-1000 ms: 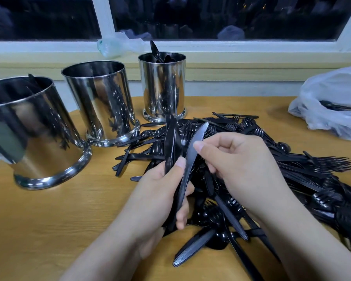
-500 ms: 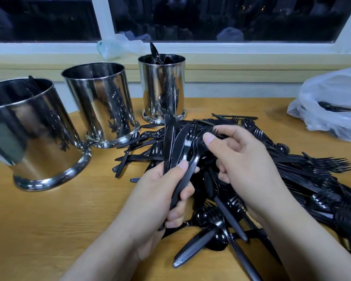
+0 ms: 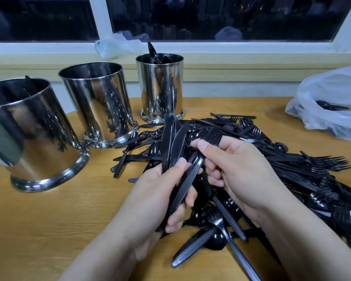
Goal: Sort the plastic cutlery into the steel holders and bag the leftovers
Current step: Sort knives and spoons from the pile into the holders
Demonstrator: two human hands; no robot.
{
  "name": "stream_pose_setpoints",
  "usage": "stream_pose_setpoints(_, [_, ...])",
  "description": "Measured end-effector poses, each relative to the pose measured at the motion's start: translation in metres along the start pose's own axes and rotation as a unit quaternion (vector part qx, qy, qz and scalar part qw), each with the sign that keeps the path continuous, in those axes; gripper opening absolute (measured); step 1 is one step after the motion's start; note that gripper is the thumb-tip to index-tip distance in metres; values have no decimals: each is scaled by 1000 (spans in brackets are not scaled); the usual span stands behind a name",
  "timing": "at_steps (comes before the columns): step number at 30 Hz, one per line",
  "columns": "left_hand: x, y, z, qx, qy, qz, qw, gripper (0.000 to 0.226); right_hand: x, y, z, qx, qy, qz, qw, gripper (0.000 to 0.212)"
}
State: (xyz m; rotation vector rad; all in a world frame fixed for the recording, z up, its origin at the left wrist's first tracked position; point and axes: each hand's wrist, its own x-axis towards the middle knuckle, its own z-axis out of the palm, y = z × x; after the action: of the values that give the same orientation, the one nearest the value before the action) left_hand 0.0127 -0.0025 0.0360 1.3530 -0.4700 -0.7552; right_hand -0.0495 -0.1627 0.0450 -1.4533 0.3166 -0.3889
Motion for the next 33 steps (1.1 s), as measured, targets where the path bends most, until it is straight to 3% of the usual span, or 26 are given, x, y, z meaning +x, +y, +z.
stream_pose_setpoints(3, [-1, -2, -1, 15, 0, -5, 1000, 50, 0, -1, -1, -10, 26, -10, 1000, 30])
stream_pose_setpoints(6, [-2, -3, 0, 65, 2, 2, 998, 47, 1, 0, -1, -21, 55, -13, 998, 35])
stream_pose_setpoints(10, [0, -2, 2, 30, 44, 20, 998, 30, -1, -10, -2, -82, 60, -27, 994, 36])
stream_pose_setpoints(14, [4, -3, -4, 22, 90, 33, 995, 28, 9, -25, -27, -133, 124, -93, 979, 35])
stream_pose_setpoints(16, [5, -4, -6, 22, 105, 37, 994, 27, 19, -32, -42, -202, 141, -125, 961, 33])
stream_pose_setpoints(20, [9, -7, -7, 23, 121, 39, 992, 27, 33, -31, -58, -438, 100, -111, 886, 21])
stream_pose_setpoints(23, [10, -8, -9, 16, 129, 42, 991, 29, 34, -22, -55, -513, 57, -95, 851, 2])
stream_pose_setpoints(24, [11, -9, -10, 13, 133, 42, 990, 29, 34, -19, -52, -542, 35, -87, 835, 7])
stream_pose_setpoints(27, [13, -9, -11, 13, 136, 44, 990, 32, 34, -14, -49, -588, 14, -66, 806, 16])
stream_pose_setpoints(33, [10, -11, -9, 25, 129, 46, 990, 34, 32, -10, -47, -603, 8, -76, 794, 18])
